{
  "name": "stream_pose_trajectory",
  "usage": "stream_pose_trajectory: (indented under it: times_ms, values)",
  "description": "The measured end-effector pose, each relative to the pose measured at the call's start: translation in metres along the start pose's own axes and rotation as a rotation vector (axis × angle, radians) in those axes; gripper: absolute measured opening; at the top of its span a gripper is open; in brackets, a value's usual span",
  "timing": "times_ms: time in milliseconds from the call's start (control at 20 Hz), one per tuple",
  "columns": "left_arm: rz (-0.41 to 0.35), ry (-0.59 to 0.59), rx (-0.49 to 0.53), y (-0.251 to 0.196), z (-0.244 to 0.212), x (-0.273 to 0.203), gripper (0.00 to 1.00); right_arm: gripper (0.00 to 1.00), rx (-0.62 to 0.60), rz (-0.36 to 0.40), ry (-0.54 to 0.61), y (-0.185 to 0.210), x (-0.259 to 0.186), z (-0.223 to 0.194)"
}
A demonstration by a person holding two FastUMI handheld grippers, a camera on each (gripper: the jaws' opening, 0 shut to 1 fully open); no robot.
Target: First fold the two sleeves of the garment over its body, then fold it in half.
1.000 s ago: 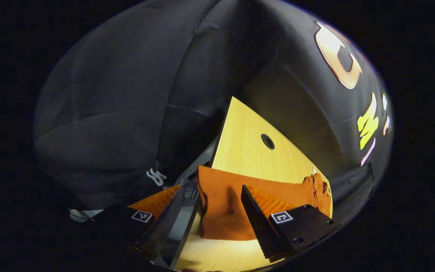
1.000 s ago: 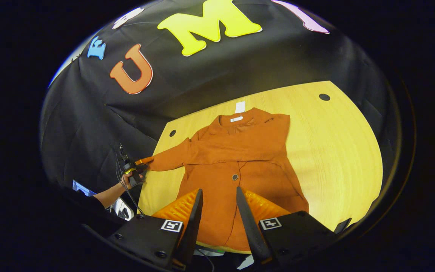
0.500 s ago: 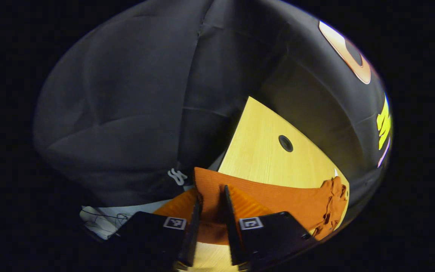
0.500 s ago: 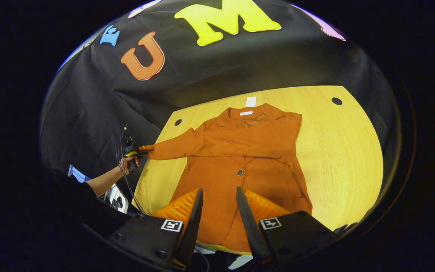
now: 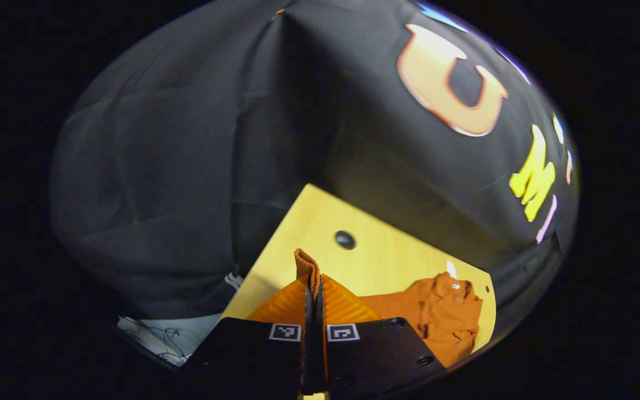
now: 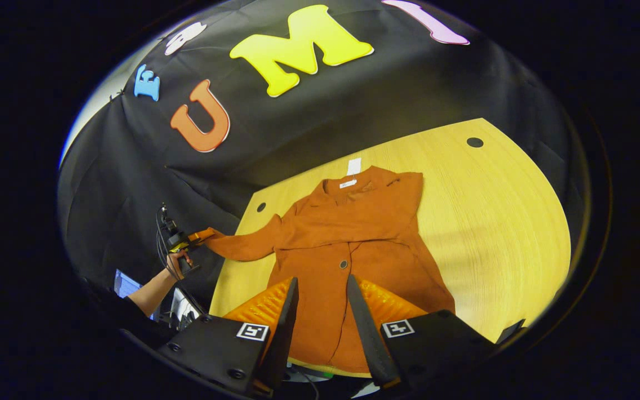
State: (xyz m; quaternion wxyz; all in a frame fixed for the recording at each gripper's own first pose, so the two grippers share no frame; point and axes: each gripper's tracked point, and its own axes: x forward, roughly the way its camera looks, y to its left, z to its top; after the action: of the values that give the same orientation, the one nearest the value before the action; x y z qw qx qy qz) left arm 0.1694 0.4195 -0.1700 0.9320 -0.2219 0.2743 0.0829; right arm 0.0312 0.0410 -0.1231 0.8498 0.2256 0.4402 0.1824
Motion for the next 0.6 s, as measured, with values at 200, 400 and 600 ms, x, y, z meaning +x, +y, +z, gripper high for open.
stream_pose_trajectory:
  times_ms: [200, 400, 600]
  values:
    - [-0.082, -0.064, 0.092, -0.122, 0.025, -0.048, 0.02, 0.59, -0.028, 0.073, -0.033, -0.009, -0.029, 0.000]
    - [-0.137, -0.059, 0.190, -0.245, 0.012, -0.066, 0.03, 0.59, -0.094, 0.094, -0.087, -0.036, -0.073, 0.004]
    - [-0.236, -0.018, 0.275, -0.360, -0.030, -0.055, 0.02, 0.59, -0.108, 0.079, -0.147, -0.075, -0.123, 0.012]
